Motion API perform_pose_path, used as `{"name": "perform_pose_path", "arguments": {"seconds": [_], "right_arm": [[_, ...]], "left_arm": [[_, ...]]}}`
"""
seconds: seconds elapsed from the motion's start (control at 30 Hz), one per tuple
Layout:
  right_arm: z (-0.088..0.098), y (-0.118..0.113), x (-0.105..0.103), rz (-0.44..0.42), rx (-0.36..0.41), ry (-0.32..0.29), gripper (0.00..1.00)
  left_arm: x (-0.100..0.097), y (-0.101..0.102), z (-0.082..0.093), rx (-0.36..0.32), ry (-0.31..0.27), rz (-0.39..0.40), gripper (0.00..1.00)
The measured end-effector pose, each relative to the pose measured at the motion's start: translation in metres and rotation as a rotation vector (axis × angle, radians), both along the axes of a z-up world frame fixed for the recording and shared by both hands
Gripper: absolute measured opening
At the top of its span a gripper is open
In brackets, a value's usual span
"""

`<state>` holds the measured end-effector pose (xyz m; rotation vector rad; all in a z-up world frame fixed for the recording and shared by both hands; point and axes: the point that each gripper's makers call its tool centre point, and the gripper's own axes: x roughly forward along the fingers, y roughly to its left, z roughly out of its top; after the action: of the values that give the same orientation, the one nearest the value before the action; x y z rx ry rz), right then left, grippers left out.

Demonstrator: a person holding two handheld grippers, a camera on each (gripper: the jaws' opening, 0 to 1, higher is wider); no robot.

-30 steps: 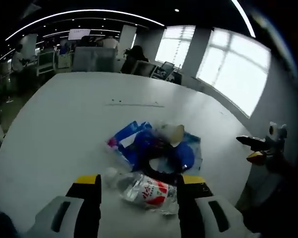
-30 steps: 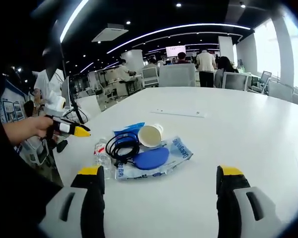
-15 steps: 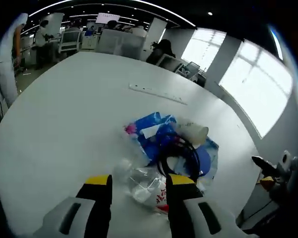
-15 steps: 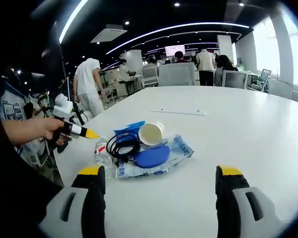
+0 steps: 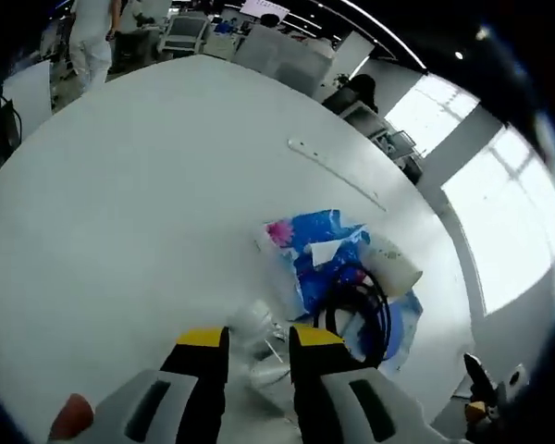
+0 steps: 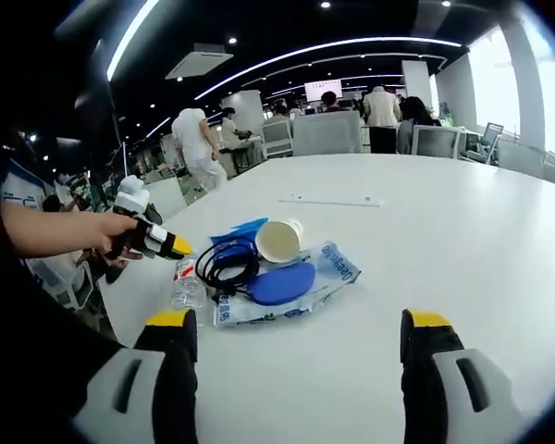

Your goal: Arrange the tabletop items into an orderly group along one side of the table until the central work area is clear of visible clutter.

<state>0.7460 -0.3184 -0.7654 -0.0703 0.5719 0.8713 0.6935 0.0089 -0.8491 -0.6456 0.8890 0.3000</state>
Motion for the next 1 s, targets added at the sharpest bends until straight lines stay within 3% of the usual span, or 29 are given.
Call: {"name": "perform_pose_path", "arguments": {"seconds": [0.07,0.7,0.93,1.0], "right_arm": [[-0.001,-0.001,0.0,-0.003,0.0,0.003,0.87],[-0.009,-0.006,-0.003,-0.011,-0.001,0.026,0.86],[-0.012,-0.009,-0.005,-0.009,-0.005,0.029,0.84],[-0.012,-0.01,-0.006,-0.009,-0.006,0.028,0.84]], "left_arm": [[0.001,-0.002,-0.002,-0.032,0.012,0.026,0.24],[0.014,0.0,-0.022,-0.104,0.054,0.146,0.28],[0.015,0.0,-0.026,-0.207,0.038,0.249,0.23],[0.015,-0.004,-0.024,-0.18,0.043,0.23,0.22]]}}
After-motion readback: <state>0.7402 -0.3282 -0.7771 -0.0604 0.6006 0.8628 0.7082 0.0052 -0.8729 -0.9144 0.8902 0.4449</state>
